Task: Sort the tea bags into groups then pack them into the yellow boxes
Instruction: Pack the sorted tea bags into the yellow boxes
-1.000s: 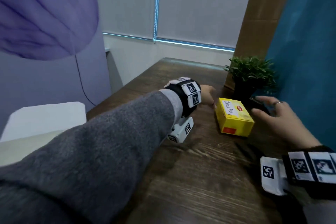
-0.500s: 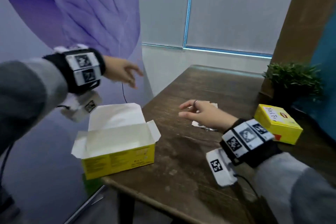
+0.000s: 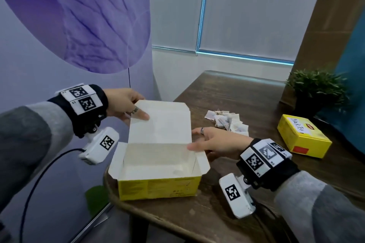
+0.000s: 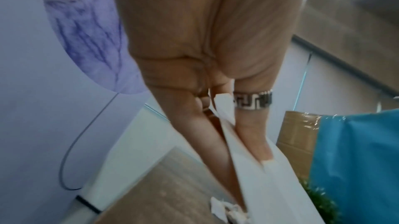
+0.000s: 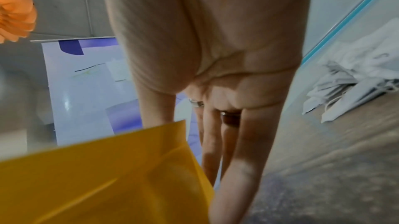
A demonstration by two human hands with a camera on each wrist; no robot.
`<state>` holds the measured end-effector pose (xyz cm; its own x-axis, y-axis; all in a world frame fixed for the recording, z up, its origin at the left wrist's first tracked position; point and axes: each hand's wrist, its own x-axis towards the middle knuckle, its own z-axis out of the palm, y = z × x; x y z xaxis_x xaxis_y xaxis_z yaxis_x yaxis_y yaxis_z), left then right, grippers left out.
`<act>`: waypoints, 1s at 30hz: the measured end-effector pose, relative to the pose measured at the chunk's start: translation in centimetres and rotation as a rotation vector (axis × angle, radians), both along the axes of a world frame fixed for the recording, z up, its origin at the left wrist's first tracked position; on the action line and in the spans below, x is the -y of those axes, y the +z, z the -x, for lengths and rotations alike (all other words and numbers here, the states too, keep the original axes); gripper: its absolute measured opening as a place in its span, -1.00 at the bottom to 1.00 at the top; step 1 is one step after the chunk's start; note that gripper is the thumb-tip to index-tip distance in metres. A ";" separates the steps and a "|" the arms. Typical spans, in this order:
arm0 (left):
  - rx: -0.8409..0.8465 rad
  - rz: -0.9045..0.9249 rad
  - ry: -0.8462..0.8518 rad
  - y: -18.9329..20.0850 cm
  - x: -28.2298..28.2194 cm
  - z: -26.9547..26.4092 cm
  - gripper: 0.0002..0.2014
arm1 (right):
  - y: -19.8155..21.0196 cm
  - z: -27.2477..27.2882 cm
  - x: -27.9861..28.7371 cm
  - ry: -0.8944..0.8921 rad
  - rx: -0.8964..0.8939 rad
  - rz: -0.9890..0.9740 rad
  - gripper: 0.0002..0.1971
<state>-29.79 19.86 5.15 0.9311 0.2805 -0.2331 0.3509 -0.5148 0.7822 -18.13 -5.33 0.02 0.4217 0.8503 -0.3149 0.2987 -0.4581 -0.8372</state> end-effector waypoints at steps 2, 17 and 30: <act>0.094 0.043 0.004 0.4 1.2 -0.9 -0.87 | 0.0 -0.8 1.1 -0.013 -0.015 -0.037 -0.59; 0.464 0.553 -0.257 -2.4 10.2 -7.1 -0.25 | 1.2 -8.6 9.6 -0.647 0.261 -0.353 -0.84; 0.766 0.520 -0.171 -4.5 8.5 -11.9 0.00 | 3.0 -13.4 6.4 -0.616 -0.138 -0.500 -0.77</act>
